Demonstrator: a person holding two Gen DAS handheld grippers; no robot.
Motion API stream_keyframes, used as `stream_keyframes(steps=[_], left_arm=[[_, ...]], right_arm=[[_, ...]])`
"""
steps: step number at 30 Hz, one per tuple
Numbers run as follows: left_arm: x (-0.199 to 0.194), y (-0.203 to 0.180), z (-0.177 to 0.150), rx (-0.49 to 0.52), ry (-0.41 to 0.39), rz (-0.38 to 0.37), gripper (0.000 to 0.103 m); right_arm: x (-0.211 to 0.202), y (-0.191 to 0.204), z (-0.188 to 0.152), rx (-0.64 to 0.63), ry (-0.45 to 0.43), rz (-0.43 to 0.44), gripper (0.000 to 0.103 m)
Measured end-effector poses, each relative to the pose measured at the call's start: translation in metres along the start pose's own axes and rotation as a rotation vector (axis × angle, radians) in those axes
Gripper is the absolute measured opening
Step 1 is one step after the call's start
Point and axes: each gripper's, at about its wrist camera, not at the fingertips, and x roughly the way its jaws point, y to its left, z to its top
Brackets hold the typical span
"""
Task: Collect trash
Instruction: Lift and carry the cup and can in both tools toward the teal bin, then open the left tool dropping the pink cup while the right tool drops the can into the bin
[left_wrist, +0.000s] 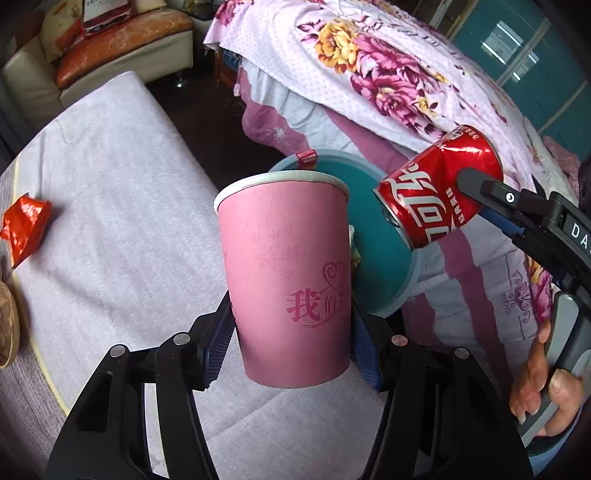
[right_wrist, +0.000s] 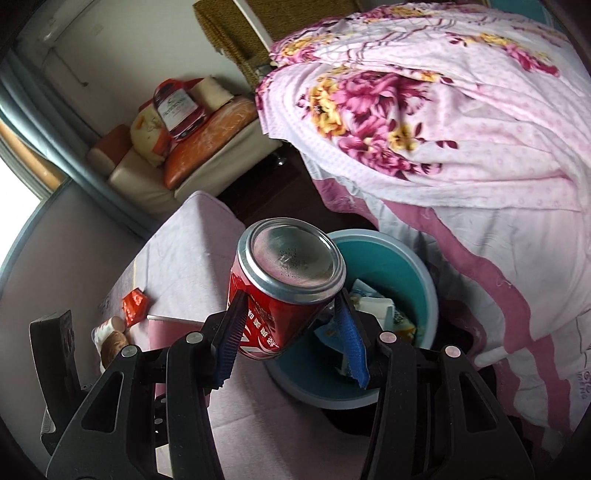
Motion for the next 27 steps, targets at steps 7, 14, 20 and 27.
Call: stream_keyframes(steps=[7, 14, 20, 27], left_arm=[[0.02, -0.013, 0.016, 0.005, 0.029, 0.005, 0.066], [0.026, -0.01, 0.016, -0.017, 0.034, 0.017, 0.085], [0.024, 0.0, 0.006, -0.033, 0.034, 0.028, 0.087], [0.02, 0.012, -0.002, -0.062, 0.022, 0.031, 0.088]], right_arm=[[0.005, -0.02, 0.003, 0.023, 0.007, -0.027, 0.047], [0.011, -0.026, 0.002, 0.035, 0.022, -0.041, 0.047], [0.015, -0.022, 0.002, 0.026, 0.035, -0.045, 0.047], [0.02, -0.013, 0.0, 0.006, 0.06, -0.076, 0.047]])
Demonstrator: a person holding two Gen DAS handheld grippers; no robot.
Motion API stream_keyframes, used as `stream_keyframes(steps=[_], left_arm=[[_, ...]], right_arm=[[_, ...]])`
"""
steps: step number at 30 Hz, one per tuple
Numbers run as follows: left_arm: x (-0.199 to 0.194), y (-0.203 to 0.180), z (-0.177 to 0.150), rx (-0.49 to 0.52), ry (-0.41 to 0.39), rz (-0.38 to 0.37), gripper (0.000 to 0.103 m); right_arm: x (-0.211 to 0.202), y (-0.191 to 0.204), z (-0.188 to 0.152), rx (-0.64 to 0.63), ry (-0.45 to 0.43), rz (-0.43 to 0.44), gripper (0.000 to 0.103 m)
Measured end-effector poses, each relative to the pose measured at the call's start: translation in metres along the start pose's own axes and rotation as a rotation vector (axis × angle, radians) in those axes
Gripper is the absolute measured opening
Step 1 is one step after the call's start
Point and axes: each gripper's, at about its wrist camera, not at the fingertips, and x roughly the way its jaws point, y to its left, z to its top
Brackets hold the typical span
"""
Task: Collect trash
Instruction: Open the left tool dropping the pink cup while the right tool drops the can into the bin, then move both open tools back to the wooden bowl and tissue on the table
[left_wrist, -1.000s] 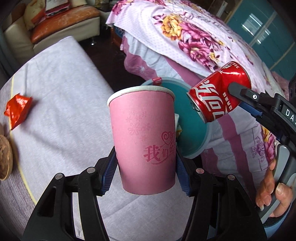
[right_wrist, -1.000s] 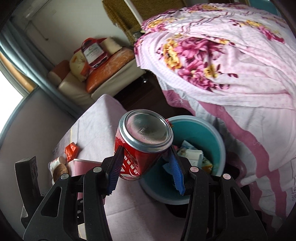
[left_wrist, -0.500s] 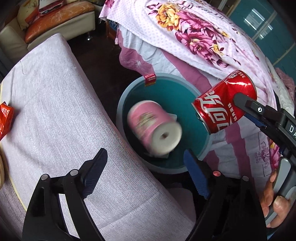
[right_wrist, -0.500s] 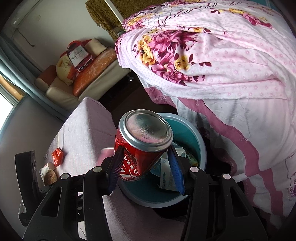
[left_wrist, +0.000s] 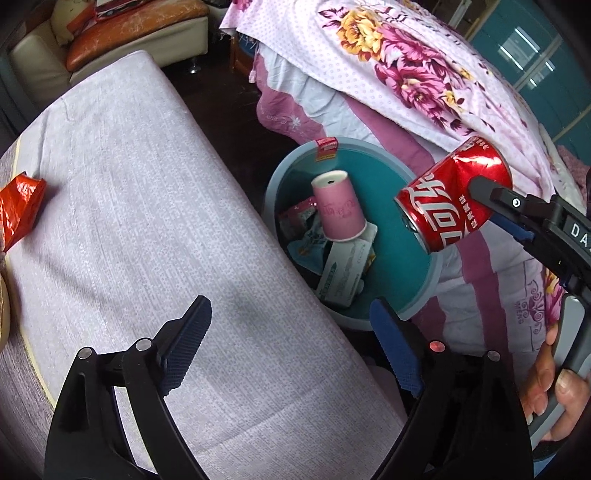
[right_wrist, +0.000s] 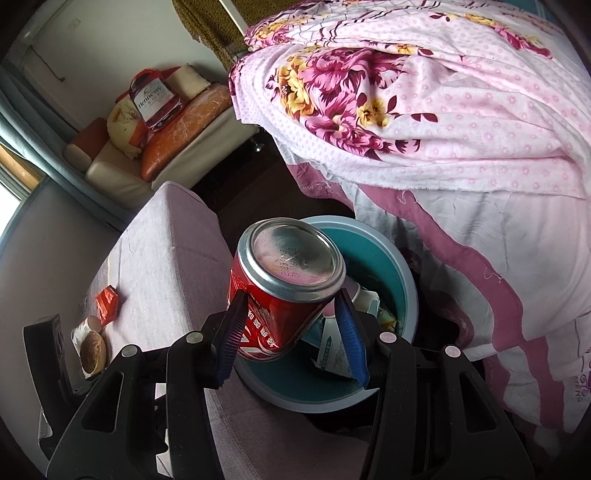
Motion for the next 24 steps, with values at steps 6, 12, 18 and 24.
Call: stream_keyframes(steps=[6, 12, 18, 24], left_arm=[[-0.004, 0.011, -0.003, -0.022, -0.005, -0.009, 0.088], [-0.007, 0.021, -0.007, -0.047, -0.008, -0.024, 0.088], [-0.012, 0.034, -0.015, -0.076, -0.013, -0.032, 0.088], [-0.021, 0.053, -0.023, -0.109, -0.027, -0.037, 0.088]], right_arm=[[0.008, 0.008, -0.003, 0.004, 0.033, -0.024, 0.047], [0.011, 0.013, -0.004, 0.01, 0.035, -0.028, 0.061], [0.014, 0.029, -0.008, -0.009, 0.05, -0.028, 0.077], [0.015, 0.053, -0.011, -0.062, 0.073, -0.045, 0.077]])
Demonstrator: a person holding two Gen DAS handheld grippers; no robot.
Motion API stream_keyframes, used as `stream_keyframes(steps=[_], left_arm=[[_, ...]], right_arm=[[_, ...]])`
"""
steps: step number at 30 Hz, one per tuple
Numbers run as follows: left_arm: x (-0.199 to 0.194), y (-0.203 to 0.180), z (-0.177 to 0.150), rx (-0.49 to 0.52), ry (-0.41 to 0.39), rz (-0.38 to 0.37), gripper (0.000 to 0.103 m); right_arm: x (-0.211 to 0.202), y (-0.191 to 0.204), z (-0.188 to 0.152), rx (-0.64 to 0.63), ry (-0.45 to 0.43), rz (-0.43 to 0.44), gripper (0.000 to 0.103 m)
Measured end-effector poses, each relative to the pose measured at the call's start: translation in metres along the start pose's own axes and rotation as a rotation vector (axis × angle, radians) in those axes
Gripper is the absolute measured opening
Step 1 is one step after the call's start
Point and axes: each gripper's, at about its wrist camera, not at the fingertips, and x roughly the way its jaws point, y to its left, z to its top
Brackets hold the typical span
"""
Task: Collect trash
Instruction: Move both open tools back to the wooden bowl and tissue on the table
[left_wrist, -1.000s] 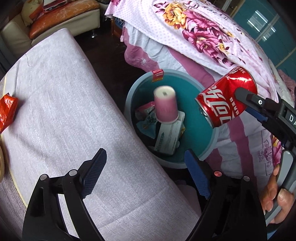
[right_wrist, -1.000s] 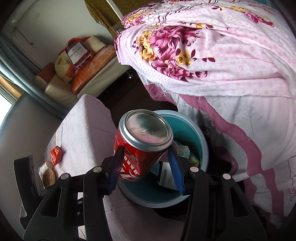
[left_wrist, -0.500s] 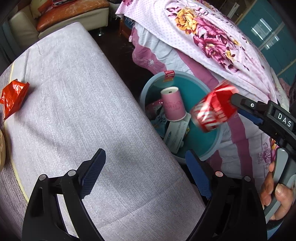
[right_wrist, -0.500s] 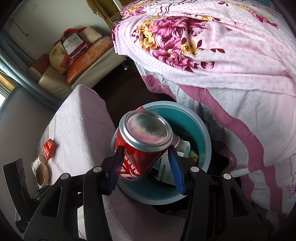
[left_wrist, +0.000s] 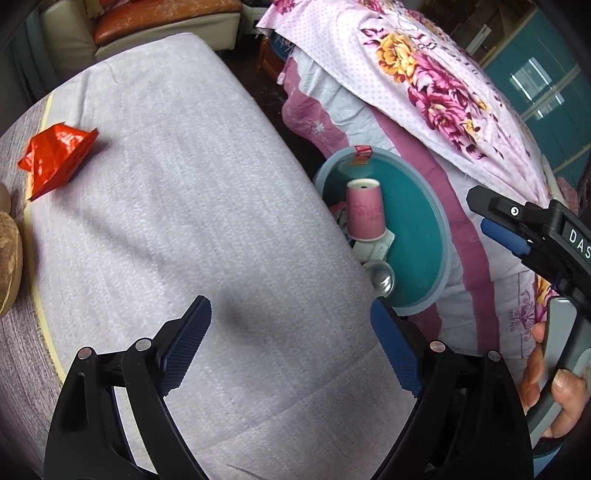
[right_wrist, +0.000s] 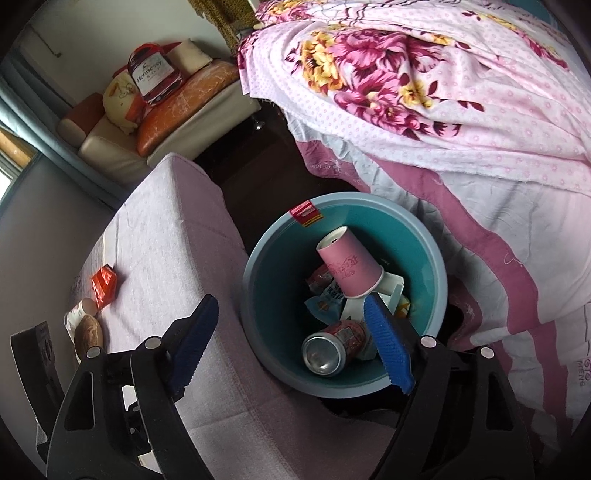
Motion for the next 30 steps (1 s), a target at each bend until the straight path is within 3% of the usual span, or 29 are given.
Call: stream_keyframes(steps=[9, 20, 30], left_arm=[[-0.028, 0.048, -0.016, -0.082, -0.053, -0.008, 0.088], [-0.073, 0.14, -0.046, -0.226, -0.133, 0.023, 0.088], [-0.115, 0.25, -0.076, -0.38, -0.204, 0.148, 0.088]], right_arm=[[0.009, 0.05, -0.011, -0.116, 0.059, 0.019, 0.081], [0.032, 0.15, -0.036, -0.302, 0.152, 0.033, 0.082], [0.059, 0.226, -0.051, -0.401, 0.259, 0.079, 0.082]])
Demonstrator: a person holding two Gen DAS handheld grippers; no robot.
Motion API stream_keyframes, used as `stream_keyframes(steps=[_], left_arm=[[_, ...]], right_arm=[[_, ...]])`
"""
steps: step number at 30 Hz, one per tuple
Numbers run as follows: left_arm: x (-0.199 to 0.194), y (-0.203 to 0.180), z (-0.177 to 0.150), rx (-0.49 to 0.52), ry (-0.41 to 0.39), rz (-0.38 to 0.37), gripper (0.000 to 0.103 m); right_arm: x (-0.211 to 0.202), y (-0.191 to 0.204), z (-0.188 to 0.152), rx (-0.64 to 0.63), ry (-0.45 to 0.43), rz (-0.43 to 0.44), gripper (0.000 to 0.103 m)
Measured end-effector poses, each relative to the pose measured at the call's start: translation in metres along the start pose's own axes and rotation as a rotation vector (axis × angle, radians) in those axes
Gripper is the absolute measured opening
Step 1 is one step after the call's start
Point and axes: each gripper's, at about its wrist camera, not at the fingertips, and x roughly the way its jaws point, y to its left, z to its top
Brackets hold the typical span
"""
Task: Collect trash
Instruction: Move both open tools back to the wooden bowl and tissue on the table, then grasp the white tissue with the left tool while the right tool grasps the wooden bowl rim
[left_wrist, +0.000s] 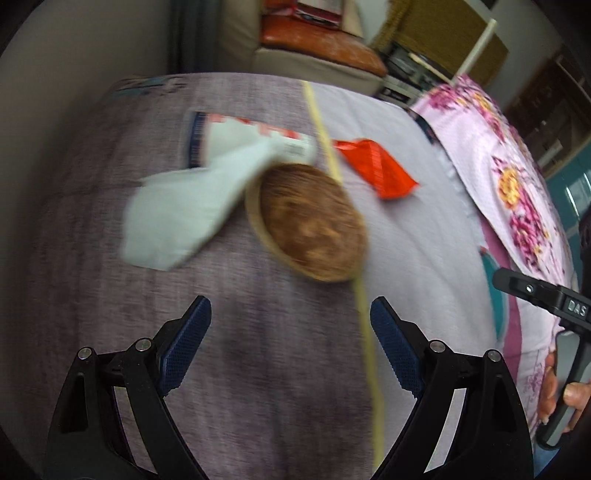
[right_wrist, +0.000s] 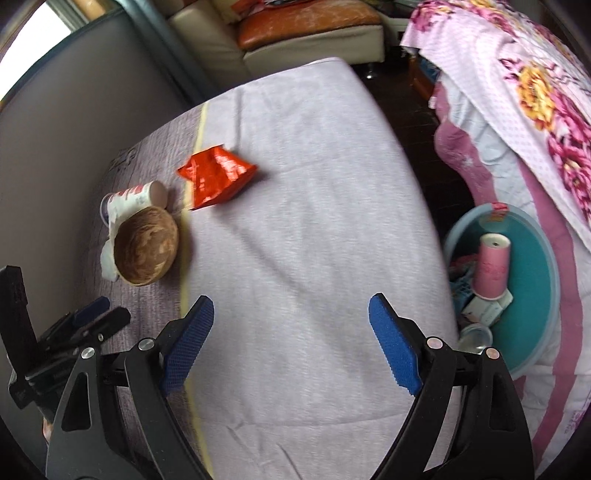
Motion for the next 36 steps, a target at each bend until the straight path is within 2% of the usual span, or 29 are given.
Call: stream_keyframes(steps=[6, 10, 11, 12, 14, 16, 18, 20, 22, 24, 27, 34, 36], left_arm=[[0.004, 0.058, 0.014, -0.055, -0.029, 0.067, 0.088], [0.008, 0.069, 0.021, 0.018, -0.057, 0.083, 0.088], [0.01, 0.07, 0.021, 0.026, -0.054, 0.074, 0.088], [0.012, 0.071, 0.022, 0.033, -0.05, 0.063, 0.088], [0.015, 0.075, 0.025, 0.042, -0.043, 0.046, 0.088], [0.019, 0.08, 0.025, 0.04, -0.04, 0.039, 0.088], [0.022, 0.083, 0.025, 0.032, -0.031, 0.03, 0.088], [0.023, 0.085, 0.024, 0.027, -0.027, 0.021, 0.088], [0.023, 0.086, 0.025, 0.029, -0.028, 0.016, 0.088], [0.024, 0.085, 0.026, 0.028, -0.025, 0.013, 0.088], [0.027, 0.08, 0.03, 0.037, -0.019, 0.006, 0.088], [0.044, 0.061, 0.041, 0.076, -0.02, 0.089, 0.088], [0.046, 0.06, 0.043, 0.069, -0.028, 0.093, 0.088]], right_arm=[[0.028, 0.043, 0.016, -0.068, 0.047, 0.032, 0.082], [0.049, 0.068, 0.026, -0.083, 0.067, 0.08, 0.081], [0.053, 0.072, 0.027, -0.085, 0.072, 0.093, 0.079], [0.057, 0.076, 0.028, -0.088, 0.08, 0.104, 0.069], [0.073, 0.083, 0.032, -0.079, 0.113, 0.122, 0.055], [0.087, 0.091, 0.035, -0.068, 0.137, 0.155, 0.054], [0.094, 0.096, 0.035, -0.068, 0.149, 0.169, 0.047], [0.103, 0.104, 0.035, -0.073, 0.15, 0.181, 0.046], [0.111, 0.108, 0.033, -0.072, 0.156, 0.189, 0.038], [0.116, 0.11, 0.031, -0.07, 0.149, 0.191, 0.016], [0.114, 0.11, 0.029, -0.088, 0.129, 0.183, 0.006], [0.092, 0.097, 0.024, -0.126, 0.064, 0.121, 0.005], [0.087, 0.092, 0.024, -0.128, 0.051, 0.108, 0.005]])
